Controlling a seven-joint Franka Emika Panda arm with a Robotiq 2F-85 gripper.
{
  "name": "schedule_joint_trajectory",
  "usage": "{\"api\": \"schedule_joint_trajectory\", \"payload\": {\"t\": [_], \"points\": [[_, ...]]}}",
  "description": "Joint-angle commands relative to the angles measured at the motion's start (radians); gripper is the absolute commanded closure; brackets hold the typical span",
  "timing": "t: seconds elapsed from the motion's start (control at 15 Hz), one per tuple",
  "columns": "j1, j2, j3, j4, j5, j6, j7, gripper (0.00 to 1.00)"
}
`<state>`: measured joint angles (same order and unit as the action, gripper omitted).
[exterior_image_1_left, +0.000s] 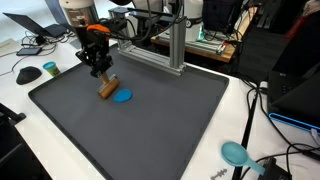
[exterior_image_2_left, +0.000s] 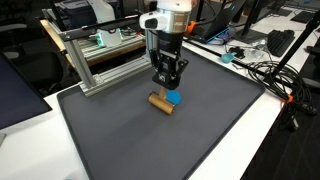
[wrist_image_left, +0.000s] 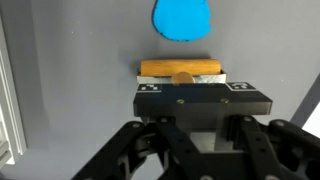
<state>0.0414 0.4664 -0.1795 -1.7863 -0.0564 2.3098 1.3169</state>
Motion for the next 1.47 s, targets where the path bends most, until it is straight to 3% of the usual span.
{"api": "schedule_joint_trajectory", "payload": {"t": [0.0,0.2,0.47,0.87,1.4], "points": [[0.007,-0.122,-0.002,-0.057,-0.052,-0.083,-0.052,0.78],[0.01,-0.182,0.015,-0.063,-0.081,-0.124,-0.102,0.78],[0.001,-0.241,0.085,-0.073,-0.039,-0.204,-0.295,0.78],[0.0,-0.41,0.149,-0.249,-0.047,-0.291,-0.569,0.78],[-0.046,-0.7,0.137,-0.504,-0.021,-0.289,-1.085,0.78]]}}
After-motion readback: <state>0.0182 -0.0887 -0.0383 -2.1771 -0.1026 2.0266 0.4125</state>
